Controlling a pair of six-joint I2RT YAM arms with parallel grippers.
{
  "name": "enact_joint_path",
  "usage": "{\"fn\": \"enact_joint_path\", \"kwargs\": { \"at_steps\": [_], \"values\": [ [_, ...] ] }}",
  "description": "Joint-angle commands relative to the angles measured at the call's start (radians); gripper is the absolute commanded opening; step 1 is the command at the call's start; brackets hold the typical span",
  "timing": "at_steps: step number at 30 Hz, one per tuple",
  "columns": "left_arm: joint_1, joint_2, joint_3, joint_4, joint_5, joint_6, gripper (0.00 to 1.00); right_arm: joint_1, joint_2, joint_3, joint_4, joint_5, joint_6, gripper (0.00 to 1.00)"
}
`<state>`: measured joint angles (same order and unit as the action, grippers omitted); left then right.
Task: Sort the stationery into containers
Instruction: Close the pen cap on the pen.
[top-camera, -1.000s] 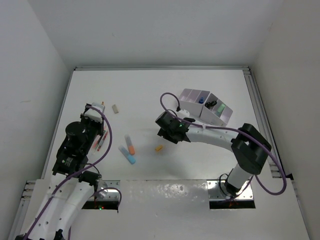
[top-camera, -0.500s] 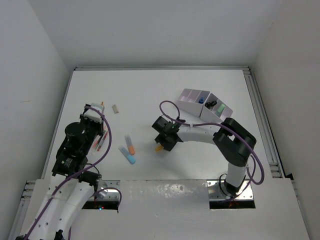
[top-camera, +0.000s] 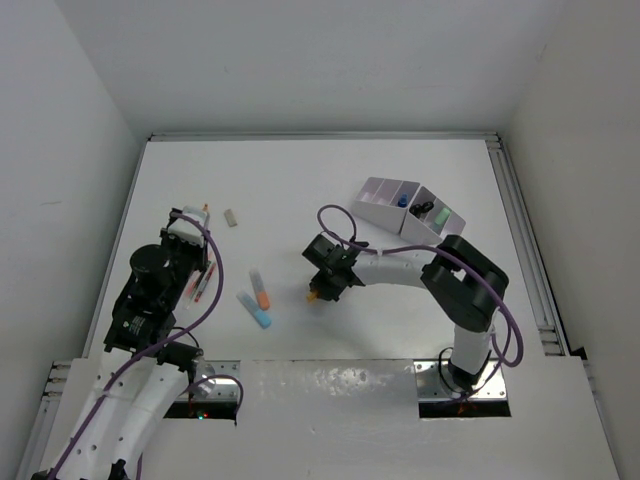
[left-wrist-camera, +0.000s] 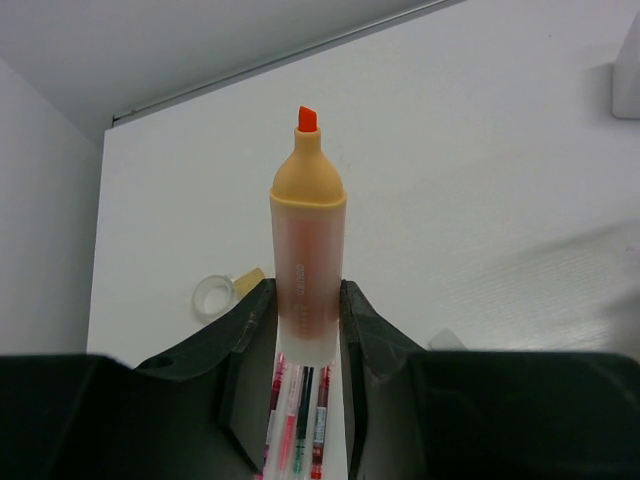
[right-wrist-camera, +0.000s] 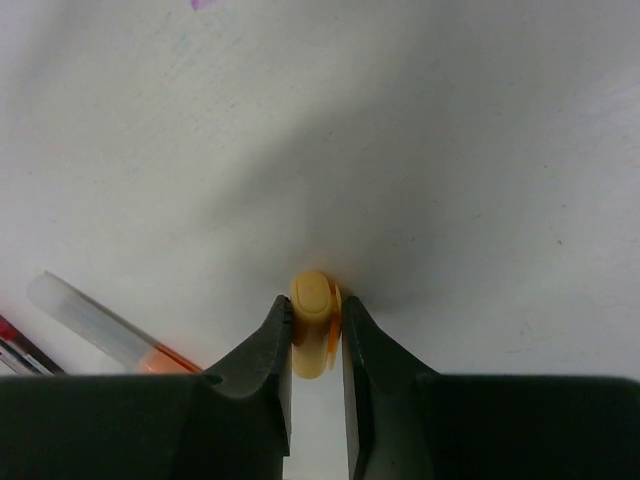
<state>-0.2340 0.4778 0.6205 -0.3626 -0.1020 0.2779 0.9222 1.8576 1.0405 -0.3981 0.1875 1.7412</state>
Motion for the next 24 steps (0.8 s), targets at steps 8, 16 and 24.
{"fn": "enact_joint_path", "kwargs": {
  "at_steps": [8, 16, 24],
  "values": [
    [0.009, -0.002, -0.037, 0.161, 0.467, -0.198, 0.00, -0.029, -0.231, 0.061, 0.257, 0.272, -0.751, 0.00],
    [-0.033, 0.178, -0.021, 0.307, 0.528, -0.417, 0.00, -0.031, -0.336, 0.268, 0.375, 0.282, -1.123, 0.00],
    [-0.105, 0.315, 0.055, 0.318, 0.506, -0.419, 0.00, 0.010, -0.304, 0.352, 0.518, 0.185, -1.278, 0.00]
  ]
}}
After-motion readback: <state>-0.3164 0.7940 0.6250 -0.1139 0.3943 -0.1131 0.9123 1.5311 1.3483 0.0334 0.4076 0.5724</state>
